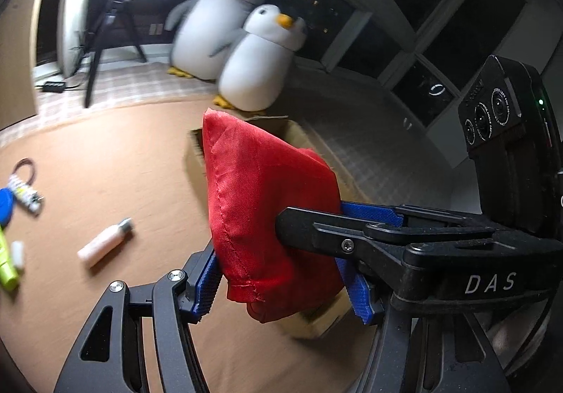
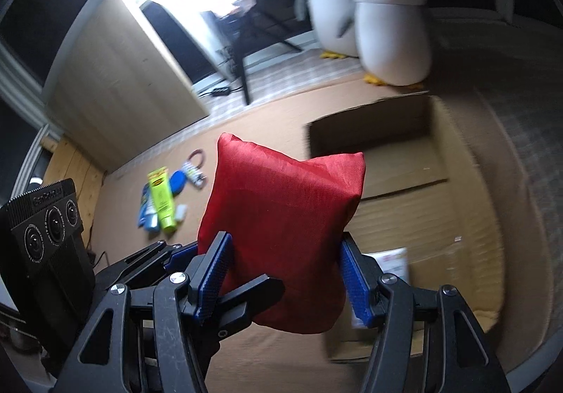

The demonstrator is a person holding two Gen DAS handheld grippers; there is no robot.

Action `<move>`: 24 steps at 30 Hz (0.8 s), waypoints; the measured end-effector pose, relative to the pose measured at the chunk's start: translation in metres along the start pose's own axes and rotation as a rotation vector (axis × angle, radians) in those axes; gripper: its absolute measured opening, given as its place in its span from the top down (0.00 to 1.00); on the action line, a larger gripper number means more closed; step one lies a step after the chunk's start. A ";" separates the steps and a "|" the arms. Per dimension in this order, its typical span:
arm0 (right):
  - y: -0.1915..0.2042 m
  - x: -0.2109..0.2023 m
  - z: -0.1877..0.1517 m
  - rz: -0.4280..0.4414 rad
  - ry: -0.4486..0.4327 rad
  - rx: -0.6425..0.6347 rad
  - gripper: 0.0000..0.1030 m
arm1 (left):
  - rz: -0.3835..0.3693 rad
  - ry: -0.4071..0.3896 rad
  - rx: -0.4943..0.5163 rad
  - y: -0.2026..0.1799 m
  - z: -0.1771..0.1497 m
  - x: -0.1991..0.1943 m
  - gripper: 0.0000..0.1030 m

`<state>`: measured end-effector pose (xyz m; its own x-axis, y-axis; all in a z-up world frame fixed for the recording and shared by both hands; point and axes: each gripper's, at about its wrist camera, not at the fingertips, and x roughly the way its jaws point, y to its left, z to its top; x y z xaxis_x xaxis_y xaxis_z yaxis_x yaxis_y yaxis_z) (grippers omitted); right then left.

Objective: Organize objects
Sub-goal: 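Carry the red pouch with the left tool into the box and release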

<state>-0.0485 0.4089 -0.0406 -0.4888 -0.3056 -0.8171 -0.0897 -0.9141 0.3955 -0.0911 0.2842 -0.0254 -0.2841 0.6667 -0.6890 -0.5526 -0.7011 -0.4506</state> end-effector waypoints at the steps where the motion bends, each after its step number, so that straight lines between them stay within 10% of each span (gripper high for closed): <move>1: -0.008 -0.001 0.003 -0.007 -0.002 0.007 0.45 | -0.004 0.004 0.003 -0.004 0.002 0.006 0.38; 13: -0.066 -0.002 0.025 -0.087 -0.025 0.067 0.44 | 0.044 0.046 0.036 -0.025 0.024 0.071 0.24; 24: -0.057 -0.006 0.017 -0.084 -0.050 0.071 0.40 | 0.098 0.028 0.010 0.015 0.012 0.032 0.24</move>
<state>-0.0551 0.4678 -0.0508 -0.5199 -0.2136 -0.8271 -0.1928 -0.9139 0.3571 -0.1177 0.2975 -0.0474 -0.3154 0.5878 -0.7450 -0.5309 -0.7600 -0.3749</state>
